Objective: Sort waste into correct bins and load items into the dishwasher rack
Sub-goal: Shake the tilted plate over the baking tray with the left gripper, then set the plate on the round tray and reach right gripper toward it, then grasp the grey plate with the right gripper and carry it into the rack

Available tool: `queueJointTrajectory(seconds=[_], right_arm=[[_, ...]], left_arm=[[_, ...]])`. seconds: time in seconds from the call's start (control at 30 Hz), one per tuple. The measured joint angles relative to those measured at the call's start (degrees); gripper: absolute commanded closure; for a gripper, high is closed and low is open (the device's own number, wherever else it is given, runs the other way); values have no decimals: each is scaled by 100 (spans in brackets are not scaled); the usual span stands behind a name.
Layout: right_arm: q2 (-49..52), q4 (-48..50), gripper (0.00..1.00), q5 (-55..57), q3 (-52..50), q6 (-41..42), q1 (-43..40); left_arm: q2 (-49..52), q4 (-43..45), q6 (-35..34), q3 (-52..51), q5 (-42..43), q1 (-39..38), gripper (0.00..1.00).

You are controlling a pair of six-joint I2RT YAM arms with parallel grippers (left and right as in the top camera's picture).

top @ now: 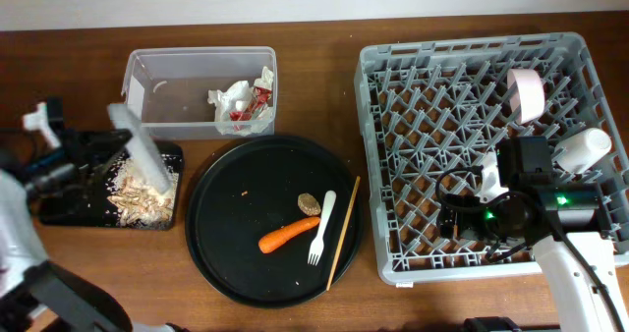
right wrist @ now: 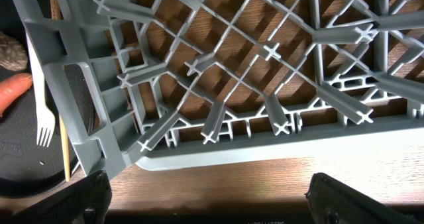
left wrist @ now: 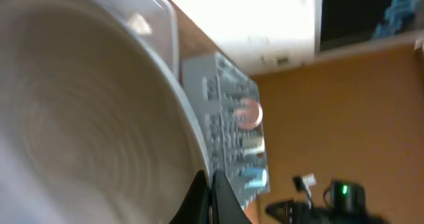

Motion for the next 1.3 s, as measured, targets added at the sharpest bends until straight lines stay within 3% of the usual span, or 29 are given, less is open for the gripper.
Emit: queueJointTrajectory(seconds=[0.1,0.2,0.27,0.4,0.43,0.47,0.53,0.67,0.7,0.77,0.83,0.93,1.0,1.1,1.17,1.3], right_arm=[[2,11,2,0,-4,0,0],[13,17,2,22,-17,2,0],[13,13,2,26,-22,0,0],[22,15,2,39,-31,0,0],[22,13,2,39,-31,2,0],[22,17,2,39,-31,2,0],[22,15,2,-46,-33,4,0],[22,-7,2,-232,-33,2,0],[22,-2,0,-332,-31,-33,0],[22,-11,4,-588,0,-238,44],[59,-22,4,-717,343,-363,511],[721,289,3,-758,1580,-328,2109],[1655,678,4,-623,2243,-286,2828],[3519,1451,19,-385,2861,-210,3381],[4146,2245,27,-304,2927,-116,3504],[5095,2920,38,-63,2931,238,3703]], left_arm=[[-619,-146,63,13,-968,-1530,99],[-686,90,-376,-15,-2914,-3613,99],[-673,664,-1189,-291,-4607,-5080,100],[-457,1440,-2033,-824,-5740,-6369,100],[-269,1506,-2122,-879,-5910,-6474,95],[15,1641,-2203,-892,-6011,-6596,75],[168,1762,-2271,-907,-6105,-6771,52],[160,1589,-2326,-850,-6199,-6655,46],[70,1364,-2323,-752,-6199,-6376,37],[-634,1003,-2328,-584,-6240,-5340,21],[-1355,404,-2280,-472,-6260,-4037,21],[-1436,-122,-2216,-468,-6535,-2503,20],[-1436,-155,-2214,-468,-6585,-2111,20],[-1436,-146,-2212,-468,-6601,-2061,20],[-1436,-144,-2212,-470,-6596,-2061,20],[-1436,-153,-2212,-470,-6596,-2061,20]])
